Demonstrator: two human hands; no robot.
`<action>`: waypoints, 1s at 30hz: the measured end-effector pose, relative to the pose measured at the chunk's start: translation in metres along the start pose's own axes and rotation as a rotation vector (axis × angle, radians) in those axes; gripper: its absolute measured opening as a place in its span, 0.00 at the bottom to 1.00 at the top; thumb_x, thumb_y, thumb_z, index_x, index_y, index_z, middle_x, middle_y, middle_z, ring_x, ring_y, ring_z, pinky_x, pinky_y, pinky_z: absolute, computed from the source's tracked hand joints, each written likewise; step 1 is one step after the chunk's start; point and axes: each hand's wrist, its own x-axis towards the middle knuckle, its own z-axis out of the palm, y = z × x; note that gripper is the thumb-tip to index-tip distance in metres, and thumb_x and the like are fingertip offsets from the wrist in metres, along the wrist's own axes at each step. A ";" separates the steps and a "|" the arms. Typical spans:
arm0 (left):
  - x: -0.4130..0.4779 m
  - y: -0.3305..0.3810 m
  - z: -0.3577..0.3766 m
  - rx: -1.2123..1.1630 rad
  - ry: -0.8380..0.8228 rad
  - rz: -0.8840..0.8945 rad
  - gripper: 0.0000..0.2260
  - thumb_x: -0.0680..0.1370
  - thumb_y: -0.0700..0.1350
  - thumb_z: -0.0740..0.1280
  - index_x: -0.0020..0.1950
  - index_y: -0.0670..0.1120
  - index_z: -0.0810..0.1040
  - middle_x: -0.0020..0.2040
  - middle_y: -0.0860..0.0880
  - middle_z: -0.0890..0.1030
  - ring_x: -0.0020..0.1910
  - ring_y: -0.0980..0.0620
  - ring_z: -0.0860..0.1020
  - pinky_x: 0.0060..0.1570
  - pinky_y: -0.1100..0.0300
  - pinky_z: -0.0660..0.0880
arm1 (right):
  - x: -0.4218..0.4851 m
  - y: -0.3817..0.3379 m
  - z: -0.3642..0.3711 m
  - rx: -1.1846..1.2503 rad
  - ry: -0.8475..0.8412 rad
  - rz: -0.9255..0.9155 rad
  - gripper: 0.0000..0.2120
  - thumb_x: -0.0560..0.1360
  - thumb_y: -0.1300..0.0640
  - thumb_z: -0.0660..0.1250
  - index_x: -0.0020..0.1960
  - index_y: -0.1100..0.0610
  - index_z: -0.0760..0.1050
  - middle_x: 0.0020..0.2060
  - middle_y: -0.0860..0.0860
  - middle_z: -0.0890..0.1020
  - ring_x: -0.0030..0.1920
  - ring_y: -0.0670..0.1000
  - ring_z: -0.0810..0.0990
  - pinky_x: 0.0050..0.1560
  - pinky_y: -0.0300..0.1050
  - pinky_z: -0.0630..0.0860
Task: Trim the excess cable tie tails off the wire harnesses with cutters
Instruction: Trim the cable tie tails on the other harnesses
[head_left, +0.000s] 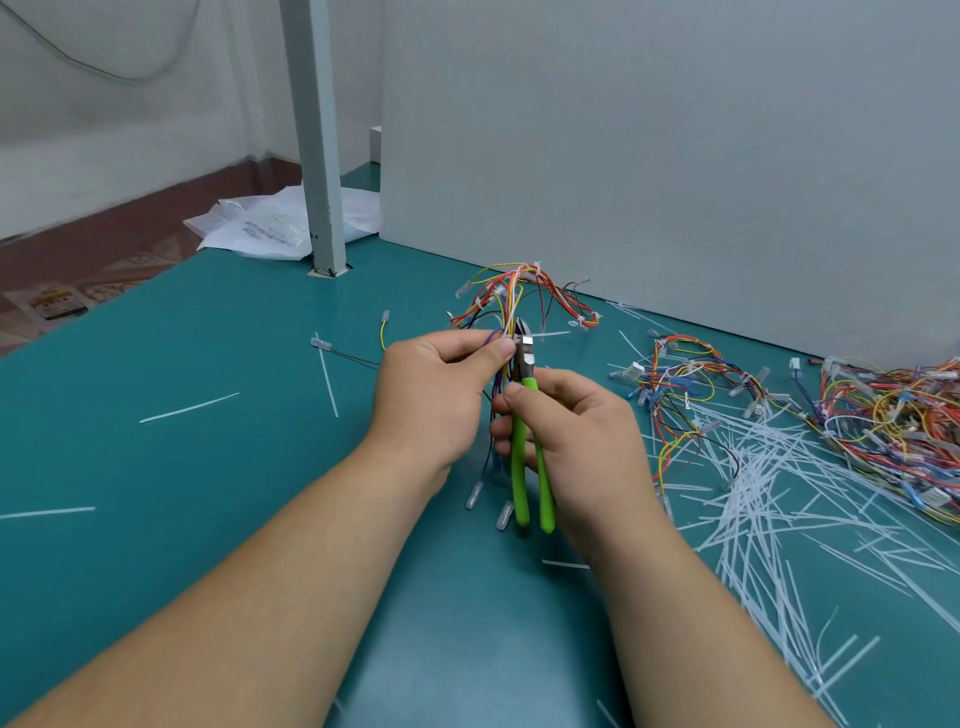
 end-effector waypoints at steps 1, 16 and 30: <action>0.000 0.000 0.000 -0.010 0.002 -0.004 0.07 0.76 0.41 0.76 0.41 0.52 0.85 0.34 0.59 0.84 0.33 0.68 0.78 0.37 0.76 0.72 | 0.000 0.000 0.000 -0.002 -0.003 -0.001 0.04 0.79 0.66 0.71 0.47 0.59 0.83 0.37 0.56 0.84 0.35 0.53 0.83 0.38 0.47 0.83; -0.002 0.004 0.000 -0.009 0.021 -0.043 0.07 0.75 0.40 0.76 0.39 0.51 0.85 0.30 0.60 0.82 0.29 0.66 0.76 0.35 0.75 0.71 | 0.002 0.004 0.000 -0.051 0.002 -0.029 0.03 0.79 0.67 0.70 0.51 0.63 0.82 0.36 0.54 0.83 0.33 0.51 0.79 0.35 0.44 0.78; -0.011 0.001 -0.001 0.504 -0.049 0.374 0.04 0.77 0.45 0.75 0.50 0.51 0.88 0.43 0.58 0.85 0.45 0.56 0.81 0.50 0.61 0.77 | 0.010 -0.001 -0.007 0.251 0.223 0.050 0.07 0.85 0.59 0.63 0.50 0.54 0.79 0.41 0.50 0.87 0.43 0.49 0.85 0.46 0.49 0.81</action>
